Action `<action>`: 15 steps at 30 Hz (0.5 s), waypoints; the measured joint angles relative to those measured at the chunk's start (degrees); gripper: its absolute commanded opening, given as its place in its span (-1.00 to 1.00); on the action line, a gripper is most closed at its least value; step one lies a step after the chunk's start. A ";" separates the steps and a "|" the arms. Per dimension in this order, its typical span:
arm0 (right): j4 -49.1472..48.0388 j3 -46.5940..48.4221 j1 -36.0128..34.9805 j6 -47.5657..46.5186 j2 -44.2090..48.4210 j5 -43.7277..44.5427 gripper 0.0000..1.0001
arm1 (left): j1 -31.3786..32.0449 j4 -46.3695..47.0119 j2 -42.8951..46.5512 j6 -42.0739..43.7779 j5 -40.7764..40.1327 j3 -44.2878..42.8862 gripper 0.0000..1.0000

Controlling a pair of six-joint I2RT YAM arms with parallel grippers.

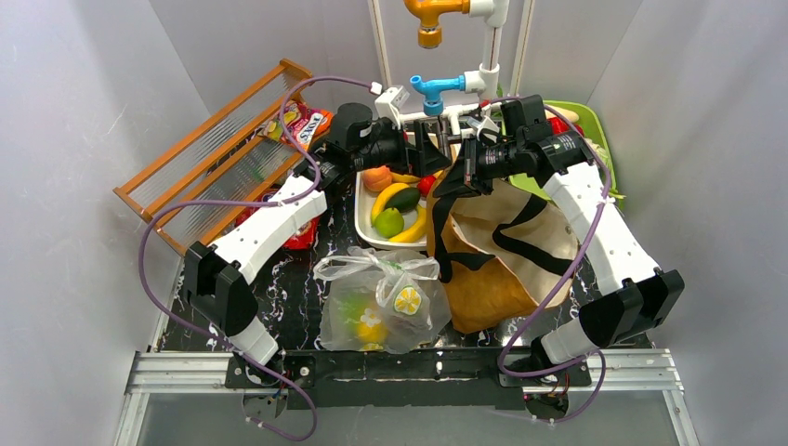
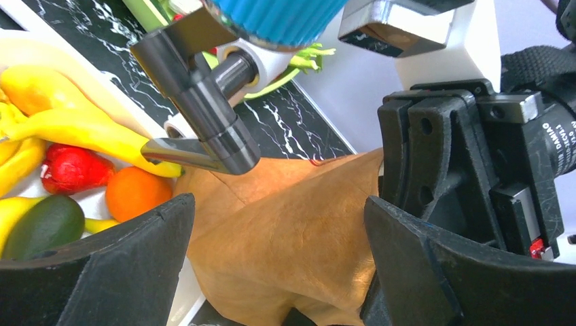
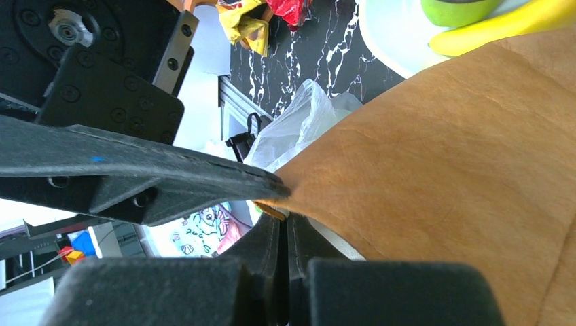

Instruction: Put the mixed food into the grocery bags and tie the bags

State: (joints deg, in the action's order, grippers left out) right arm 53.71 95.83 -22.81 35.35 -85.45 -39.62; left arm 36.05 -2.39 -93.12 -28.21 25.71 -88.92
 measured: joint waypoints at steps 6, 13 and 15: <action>0.39 0.00 -0.48 -0.83 0.00 -0.04 -0.97 | -0.07 2.91 0.24 -1.38 3.06 2.67 0.84; 0.92 0.00 -0.52 -1.18 0.00 -0.28 -0.97 | -0.15 5.40 1.84 -1.88 4.55 5.09 0.94; 0.98 0.00 -0.52 -1.22 0.00 -0.28 -0.97 | -0.15 5.44 2.21 -1.81 5.05 5.09 0.95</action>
State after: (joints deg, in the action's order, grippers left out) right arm 54.70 95.83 -23.33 34.13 -85.45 -39.90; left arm 35.90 3.05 -90.91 -30.02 30.76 -83.83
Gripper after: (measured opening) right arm 0.044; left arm 0.965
